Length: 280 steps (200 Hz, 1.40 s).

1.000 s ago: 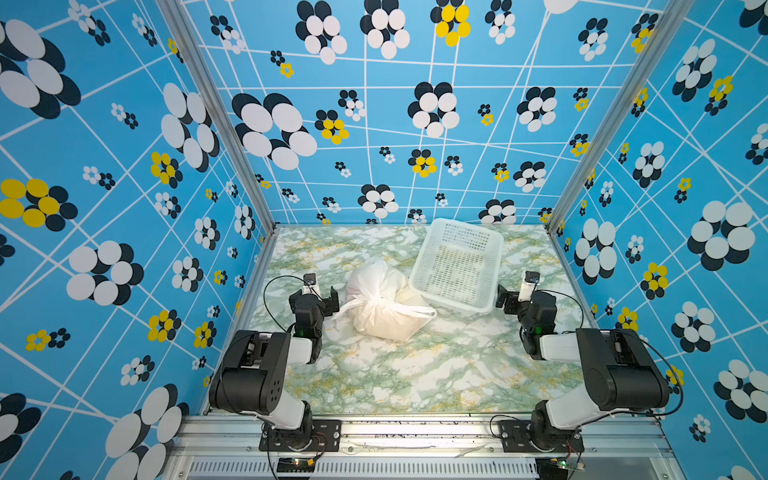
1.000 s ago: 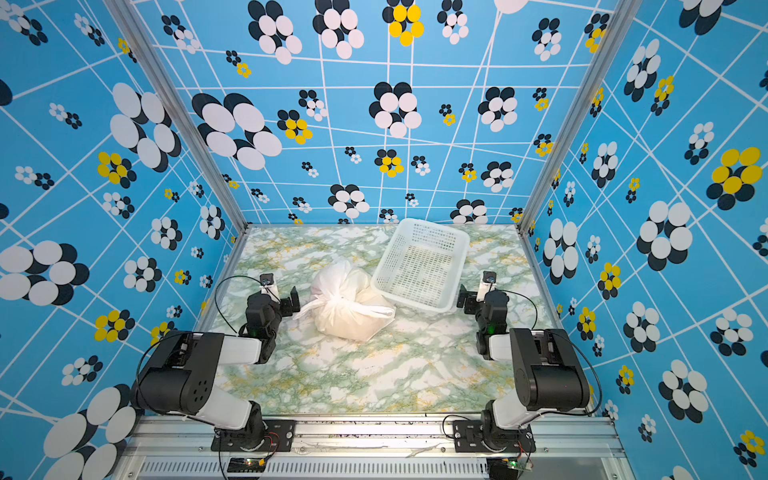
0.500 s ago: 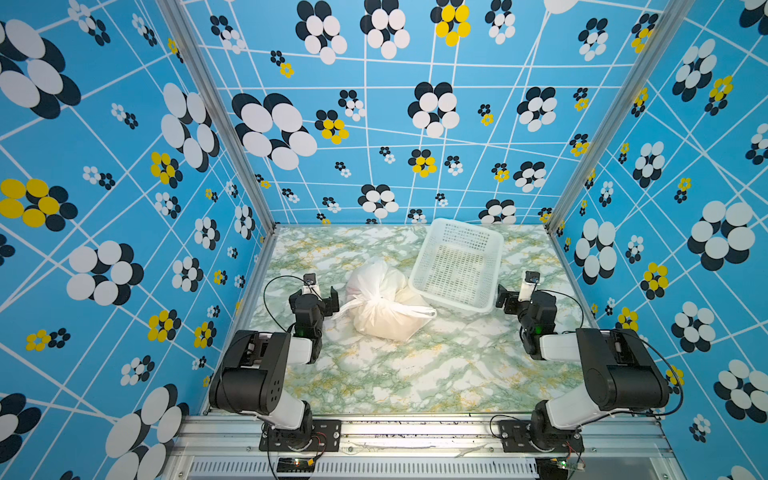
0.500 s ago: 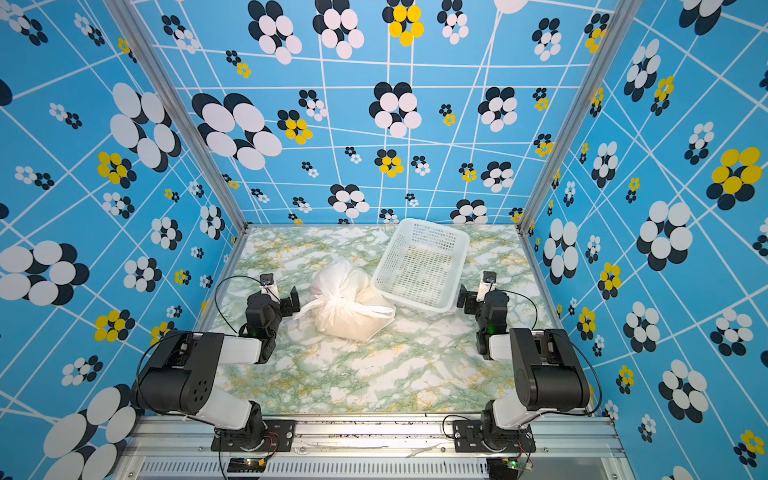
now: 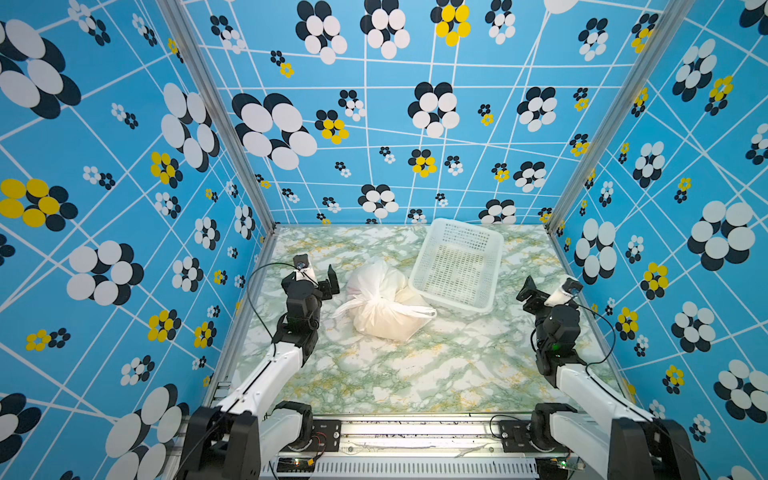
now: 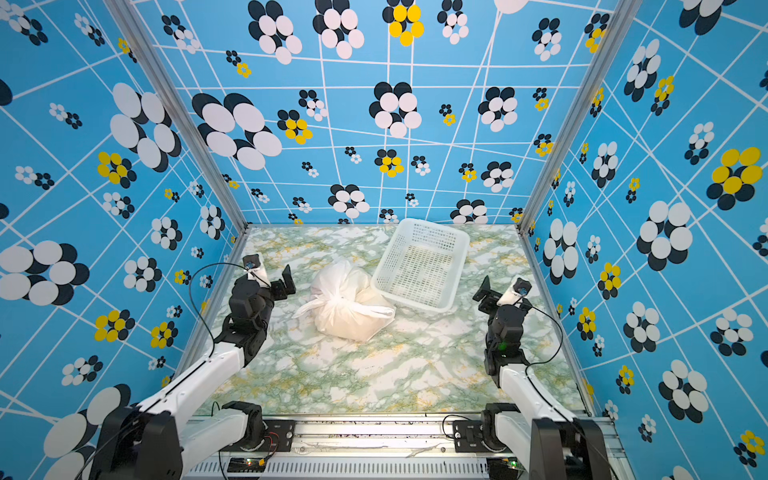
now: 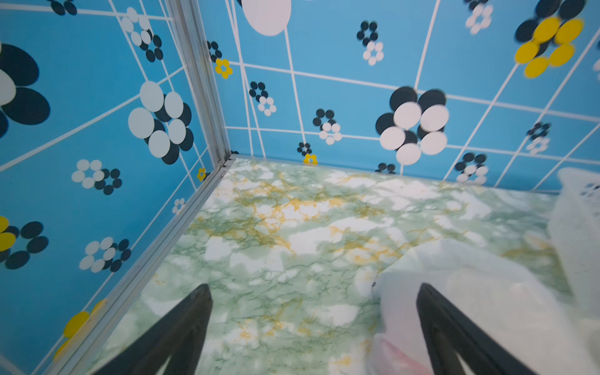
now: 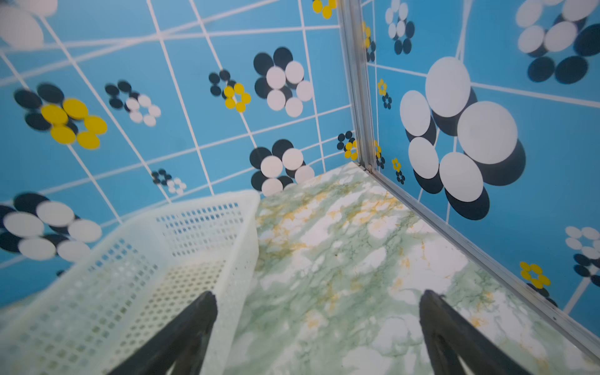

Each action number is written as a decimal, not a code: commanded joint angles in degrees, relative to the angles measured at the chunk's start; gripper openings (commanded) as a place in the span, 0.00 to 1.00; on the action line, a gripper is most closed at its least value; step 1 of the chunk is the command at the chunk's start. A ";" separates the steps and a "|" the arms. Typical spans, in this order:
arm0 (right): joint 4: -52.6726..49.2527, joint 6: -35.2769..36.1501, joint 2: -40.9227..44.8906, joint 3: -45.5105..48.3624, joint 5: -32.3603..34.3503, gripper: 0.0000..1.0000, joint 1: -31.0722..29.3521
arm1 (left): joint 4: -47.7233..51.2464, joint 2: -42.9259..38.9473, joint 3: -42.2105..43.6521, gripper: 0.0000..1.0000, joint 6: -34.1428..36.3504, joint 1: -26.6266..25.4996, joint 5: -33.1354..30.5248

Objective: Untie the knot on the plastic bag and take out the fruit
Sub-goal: 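Move both grippers toward the knotted top of the white bag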

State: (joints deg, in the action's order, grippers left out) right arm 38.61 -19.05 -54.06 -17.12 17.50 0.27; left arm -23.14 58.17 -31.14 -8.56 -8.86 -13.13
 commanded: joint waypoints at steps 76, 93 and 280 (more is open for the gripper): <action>-12.75 -7.70 11.16 -2.18 -27.85 0.99 -2.24 | 16.37 -29.41 7.81 0.99 -26.46 7.97 13.13; -19.84 -3.78 6.55 -8.21 -26.51 0.99 -9.04 | 17.46 -31.16 6.94 0.99 -26.29 7.60 14.78; -25.41 5.70 -44.03 -41.68 -3.04 0.73 -58.89 | 25.07 0.13 -7.97 0.82 -21.58 -10.92 9.22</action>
State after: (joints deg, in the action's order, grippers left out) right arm 12.80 -11.57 -96.23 -57.06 10.96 -58.39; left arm 1.80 56.86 -37.19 -30.87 -19.90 -3.64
